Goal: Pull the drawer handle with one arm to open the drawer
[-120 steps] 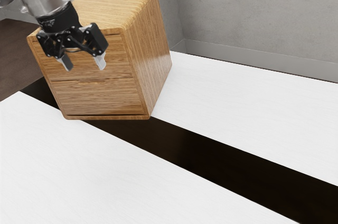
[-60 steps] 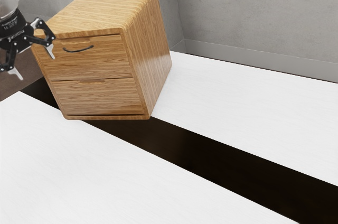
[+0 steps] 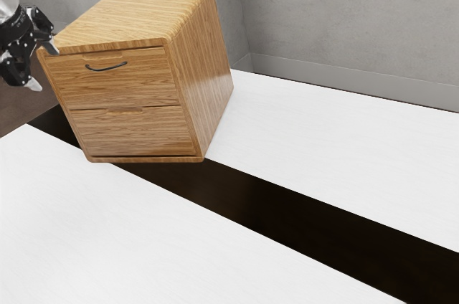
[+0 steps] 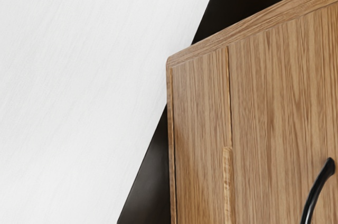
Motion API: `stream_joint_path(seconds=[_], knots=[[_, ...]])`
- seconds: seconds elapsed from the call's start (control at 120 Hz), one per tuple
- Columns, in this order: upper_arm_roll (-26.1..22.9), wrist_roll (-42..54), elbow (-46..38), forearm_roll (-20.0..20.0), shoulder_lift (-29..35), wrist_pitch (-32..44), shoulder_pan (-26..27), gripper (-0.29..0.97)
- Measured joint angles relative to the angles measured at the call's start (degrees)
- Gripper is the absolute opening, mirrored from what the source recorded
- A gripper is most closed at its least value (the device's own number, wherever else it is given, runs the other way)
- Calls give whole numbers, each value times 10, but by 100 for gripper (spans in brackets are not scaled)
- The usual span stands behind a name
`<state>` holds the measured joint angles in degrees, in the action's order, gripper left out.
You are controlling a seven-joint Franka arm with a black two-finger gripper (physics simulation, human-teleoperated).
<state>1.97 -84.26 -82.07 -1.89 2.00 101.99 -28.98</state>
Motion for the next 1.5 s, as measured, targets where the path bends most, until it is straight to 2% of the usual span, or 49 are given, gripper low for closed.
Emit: stream_joint_path(seconds=[0.125, 0.342, 0.6, 0.775, 1.15, 1.5], knots=[[0, -44, -48, -22, 1, 57, 28, 68], [4, -102, -76, -30, 2, 128, 64, 68], [9, -155, -93, -32, 0, 177, 30, 68], [9, -181, -95, -32, 0, 193, 14, 68], [7, -215, -96, -33, 4, 202, 51, 68], [6, -233, -96, -33, -1, 206, 37, 68]])
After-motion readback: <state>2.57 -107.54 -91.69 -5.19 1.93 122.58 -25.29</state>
